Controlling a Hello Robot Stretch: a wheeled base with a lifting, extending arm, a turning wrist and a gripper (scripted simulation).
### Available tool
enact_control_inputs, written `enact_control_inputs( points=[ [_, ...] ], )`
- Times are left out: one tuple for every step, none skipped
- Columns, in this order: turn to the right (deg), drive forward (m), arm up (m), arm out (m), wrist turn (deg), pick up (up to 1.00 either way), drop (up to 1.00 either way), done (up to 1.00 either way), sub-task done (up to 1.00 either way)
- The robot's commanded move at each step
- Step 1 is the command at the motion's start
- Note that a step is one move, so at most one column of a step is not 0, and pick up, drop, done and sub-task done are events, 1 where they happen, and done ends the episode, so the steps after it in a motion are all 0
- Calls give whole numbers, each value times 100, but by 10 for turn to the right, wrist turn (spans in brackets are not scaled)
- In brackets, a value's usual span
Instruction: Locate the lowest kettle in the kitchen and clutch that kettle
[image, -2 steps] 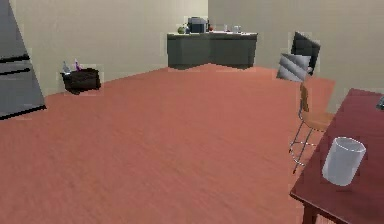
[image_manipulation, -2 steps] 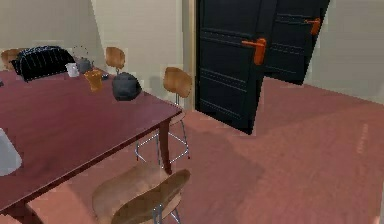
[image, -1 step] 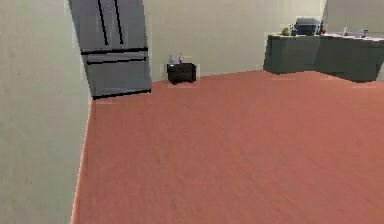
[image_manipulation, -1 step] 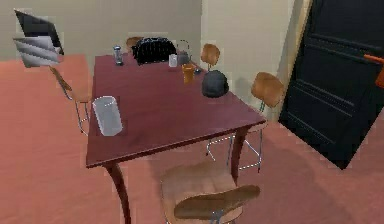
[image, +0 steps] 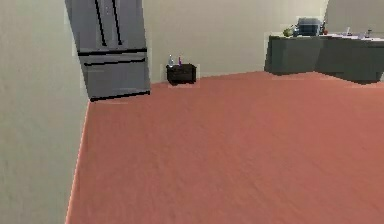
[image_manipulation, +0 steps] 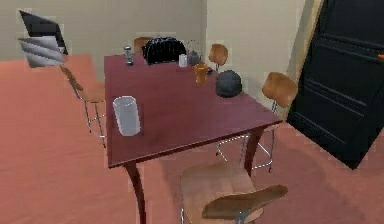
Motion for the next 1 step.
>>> enact_control_inputs(
  points=[
    [210,0,0,0,0,0,0,0,0]
  ],
)
